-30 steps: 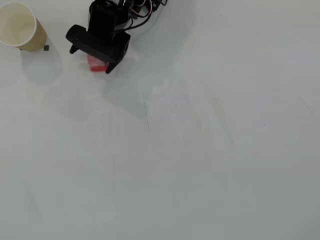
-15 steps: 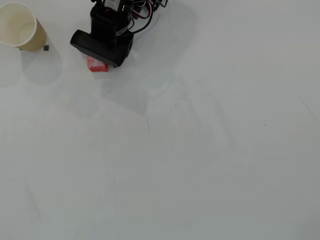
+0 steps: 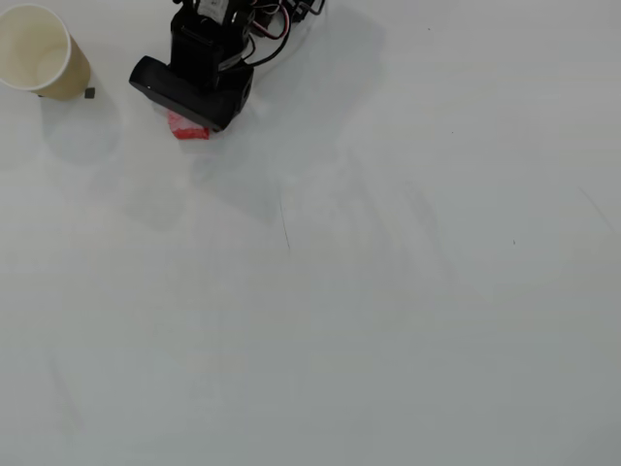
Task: Pick up the cube and drop it in the cup.
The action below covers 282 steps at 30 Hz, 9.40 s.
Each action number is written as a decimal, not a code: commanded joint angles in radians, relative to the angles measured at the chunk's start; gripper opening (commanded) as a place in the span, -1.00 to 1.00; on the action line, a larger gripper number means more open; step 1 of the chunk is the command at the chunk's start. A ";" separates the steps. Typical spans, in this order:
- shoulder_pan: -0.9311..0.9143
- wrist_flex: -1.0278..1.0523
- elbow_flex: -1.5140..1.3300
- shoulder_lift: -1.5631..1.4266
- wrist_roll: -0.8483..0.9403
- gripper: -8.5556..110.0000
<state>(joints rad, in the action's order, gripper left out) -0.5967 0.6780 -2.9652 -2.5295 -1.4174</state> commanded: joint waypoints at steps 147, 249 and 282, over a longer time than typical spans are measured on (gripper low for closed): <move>-0.324 -0.178 0.508 -0.132 0.003 -0.57; -0.644 0.133 0.818 0.298 0.014 -0.57; -0.676 0.081 0.825 0.298 0.009 -0.31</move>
<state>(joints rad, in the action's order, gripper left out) -1.2640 0.8053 -2.1752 -2.1690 -1.4174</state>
